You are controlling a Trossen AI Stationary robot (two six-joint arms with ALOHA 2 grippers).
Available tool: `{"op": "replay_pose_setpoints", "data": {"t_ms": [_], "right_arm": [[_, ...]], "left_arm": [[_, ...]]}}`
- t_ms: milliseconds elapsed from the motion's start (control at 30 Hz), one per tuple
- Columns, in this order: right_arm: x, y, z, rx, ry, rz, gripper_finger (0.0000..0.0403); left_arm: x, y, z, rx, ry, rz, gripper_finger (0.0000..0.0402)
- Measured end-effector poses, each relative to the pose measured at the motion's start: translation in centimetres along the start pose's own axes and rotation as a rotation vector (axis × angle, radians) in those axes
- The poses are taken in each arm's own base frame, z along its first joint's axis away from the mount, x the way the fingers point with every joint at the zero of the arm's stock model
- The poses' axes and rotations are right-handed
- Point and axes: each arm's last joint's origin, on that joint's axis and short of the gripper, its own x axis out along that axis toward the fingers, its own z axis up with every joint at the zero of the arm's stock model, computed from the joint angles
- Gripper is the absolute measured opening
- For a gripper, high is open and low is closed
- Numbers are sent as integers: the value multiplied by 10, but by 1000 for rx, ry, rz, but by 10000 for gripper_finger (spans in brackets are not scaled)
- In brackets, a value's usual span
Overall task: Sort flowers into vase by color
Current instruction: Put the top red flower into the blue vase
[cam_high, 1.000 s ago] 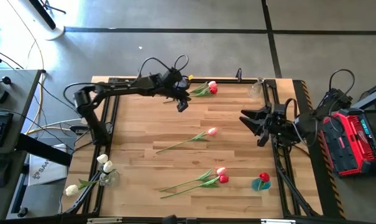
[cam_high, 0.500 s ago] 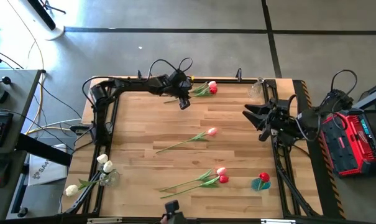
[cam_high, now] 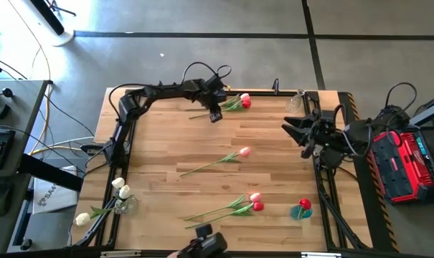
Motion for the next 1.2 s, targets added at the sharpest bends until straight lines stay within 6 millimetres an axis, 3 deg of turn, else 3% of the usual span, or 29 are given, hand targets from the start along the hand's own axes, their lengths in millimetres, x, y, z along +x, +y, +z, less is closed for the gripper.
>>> {"op": "replay_pose_setpoints", "data": {"t_ms": [233, 533, 867, 1000, 1200], "right_arm": [[-3, -3, 1, -8, 7, 0, 156], [-8, -9, 3, -13, 10, 2, 156], [-14, -15, 7, -14, 6, 3, 156], [-14, -14, 7, -9, 7, 3, 156], [-14, -14, 7, -8, 7, 3, 156]], "left_arm": [[13, 5, 1, 1, 64, -35, 117], [9, 7, -6, -29, 148, -54, 117], [9, 13, -15, 52, 225, -30, 114], [9, 12, -15, 85, 223, -36, 87], [10, 7, -14, 115, 227, -50, 17]]}}
